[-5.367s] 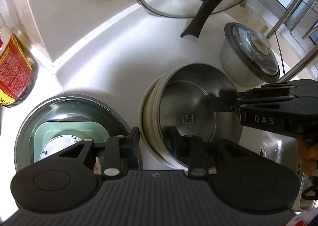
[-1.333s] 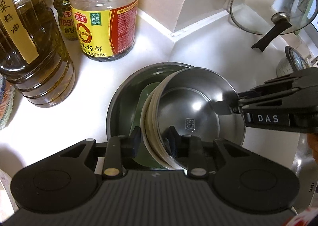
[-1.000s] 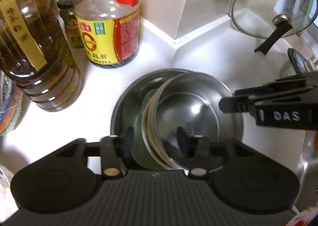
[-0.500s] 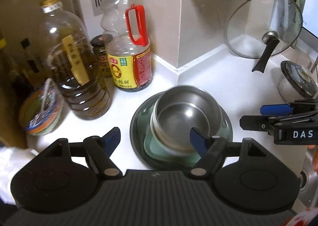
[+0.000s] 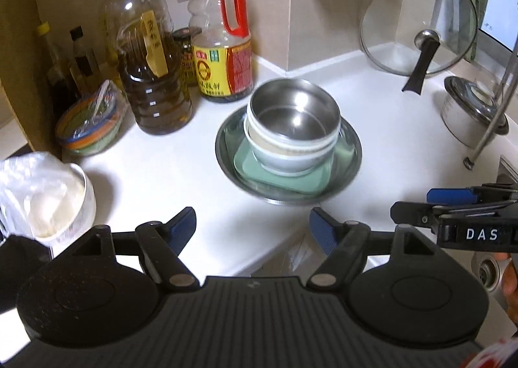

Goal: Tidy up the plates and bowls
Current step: 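Withdraw both grippers away from the steel plate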

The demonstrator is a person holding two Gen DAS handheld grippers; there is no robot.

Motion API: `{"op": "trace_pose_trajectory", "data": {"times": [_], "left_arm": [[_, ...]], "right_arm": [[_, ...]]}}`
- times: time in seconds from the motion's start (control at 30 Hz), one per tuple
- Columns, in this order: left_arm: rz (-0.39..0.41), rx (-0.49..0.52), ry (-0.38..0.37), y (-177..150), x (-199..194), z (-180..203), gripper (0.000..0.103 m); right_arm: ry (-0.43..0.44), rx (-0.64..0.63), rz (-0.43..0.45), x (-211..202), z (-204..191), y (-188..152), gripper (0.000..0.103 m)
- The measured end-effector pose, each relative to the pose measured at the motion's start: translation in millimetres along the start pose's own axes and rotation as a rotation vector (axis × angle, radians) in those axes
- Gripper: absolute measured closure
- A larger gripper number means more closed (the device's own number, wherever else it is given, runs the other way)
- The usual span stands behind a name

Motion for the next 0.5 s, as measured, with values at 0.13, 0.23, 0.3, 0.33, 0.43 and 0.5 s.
{"op": "trace_pose_trajectory", "data": {"times": [0.13, 0.23, 0.3, 0.33, 0.43, 0.5], "left_arm": [[-0.008, 0.006, -0.025, -19, -8, 2, 0.028], [-0.03, 0.022, -0.045, -31, -12, 1, 0.028], [-0.031, 0.028, -0.045, -39, -16, -2, 0.028], [-0.032, 0.03, -0.049, -42, -18, -3, 0.028], [-0.038, 0.044, -0.065, -53, -25, -5, 0.028], [-0.035, 0.053, -0.071, -59, -31, -8, 0.028]], "right_arm": [[-0.032, -0.001, 0.011, -12, -7, -16, 0.037], [-0.054, 0.014, 0.014, -21, -11, -27, 0.037], [-0.061, 0.028, 0.01, -27, -16, -35, 0.037], [-0.065, 0.031, 0.009, -29, -18, -40, 0.037], [-0.087, 0.04, 0.008, -36, -25, -52, 0.037], [-0.091, 0.049, 0.011, -39, -30, -58, 0.037]]}}
Point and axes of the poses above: each gripper's, at about its wrist camera, not at the fingertips, and x roughly the way its jaws point, z to its right, y to its top, the point moved 8 cm from there along x, roughly the way its jaws point, and after that the axes turned 4 degrees about -y, right-handed, at the moved point
